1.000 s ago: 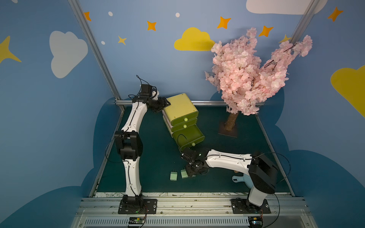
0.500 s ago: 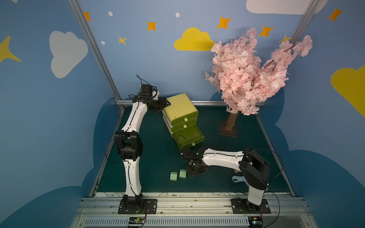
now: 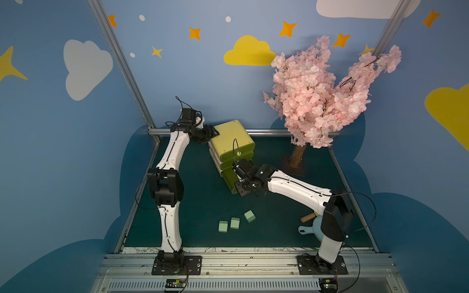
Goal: Place the plugs into the drawer by color
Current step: Pick up the plug from the center of the board.
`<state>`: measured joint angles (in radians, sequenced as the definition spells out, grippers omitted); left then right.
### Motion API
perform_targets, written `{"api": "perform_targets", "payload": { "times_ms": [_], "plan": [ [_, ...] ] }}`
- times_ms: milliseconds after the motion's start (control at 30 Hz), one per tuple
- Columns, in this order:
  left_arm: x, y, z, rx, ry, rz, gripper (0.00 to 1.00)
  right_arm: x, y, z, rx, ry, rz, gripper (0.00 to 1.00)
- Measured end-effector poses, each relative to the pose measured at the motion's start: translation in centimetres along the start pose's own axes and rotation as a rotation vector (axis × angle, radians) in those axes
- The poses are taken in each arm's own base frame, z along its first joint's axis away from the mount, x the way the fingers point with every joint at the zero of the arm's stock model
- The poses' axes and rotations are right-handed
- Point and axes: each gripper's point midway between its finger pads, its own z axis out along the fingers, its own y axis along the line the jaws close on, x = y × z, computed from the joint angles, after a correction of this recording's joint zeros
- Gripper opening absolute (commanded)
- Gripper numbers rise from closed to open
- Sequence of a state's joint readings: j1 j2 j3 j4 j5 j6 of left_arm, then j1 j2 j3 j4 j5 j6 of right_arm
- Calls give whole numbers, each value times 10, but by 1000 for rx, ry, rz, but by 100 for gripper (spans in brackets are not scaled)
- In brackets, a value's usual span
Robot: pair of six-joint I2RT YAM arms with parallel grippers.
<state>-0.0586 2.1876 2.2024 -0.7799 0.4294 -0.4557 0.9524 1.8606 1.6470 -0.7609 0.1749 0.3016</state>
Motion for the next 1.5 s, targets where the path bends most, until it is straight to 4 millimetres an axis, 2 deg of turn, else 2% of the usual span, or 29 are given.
{"api": "perform_targets", "payload": {
  "times_ms": [67, 133, 200, 300, 367, 433, 533, 600, 733, 867, 1067, 1233, 1300, 1400, 1500],
  "plan": [
    [0, 0, 0, 0, 0, 0, 74, -16, 0, 1, -6, -28, -24, 47],
    [0, 0, 0, 0, 0, 0, 74, -10, -2, 7, -7, -9, -46, 48],
    [0, 0, 0, 0, 0, 0, 74, 11, -3, 15, -5, 42, -68, 48],
    [0, 0, 0, 1, 0, 0, 74, 59, -1, 28, -4, 157, -100, 51],
    [0, 0, 0, 0, 0, 0, 74, 94, 5, 31, -8, 235, -120, 55],
    [0, 0, 0, 0, 0, 0, 74, 117, 10, 30, -11, 285, -133, 61],
    [0, 0, 0, 0, 1, 0, 74, 137, 19, 26, -23, 323, -143, 68],
    [0, 0, 0, 0, 1, 0, 74, 143, 22, 25, -29, 334, -141, 69],
    [0, 0, 0, 0, 1, 0, 74, 148, 22, 27, -23, 344, -122, 69],
    [0, 0, 0, 0, 1, 1, 74, 154, 21, 37, -3, 369, -110, 67],
    [0, 0, 0, 2, 3, 0, 74, 173, 16, 58, 31, 432, -94, 56],
    [0, 1, 0, 2, 4, 0, 74, 173, 13, 61, 44, 434, -78, 43],
    [0, 1, 1, 2, 4, 0, 74, 171, 10, 60, 50, 429, -77, 41],
    [0, 0, 0, 3, 4, 0, 74, 154, 3, 53, 47, 399, -73, 41],
    [0, 0, 0, 4, 5, 0, 74, 100, -4, 42, 30, 283, -48, 40]
  ]
}}
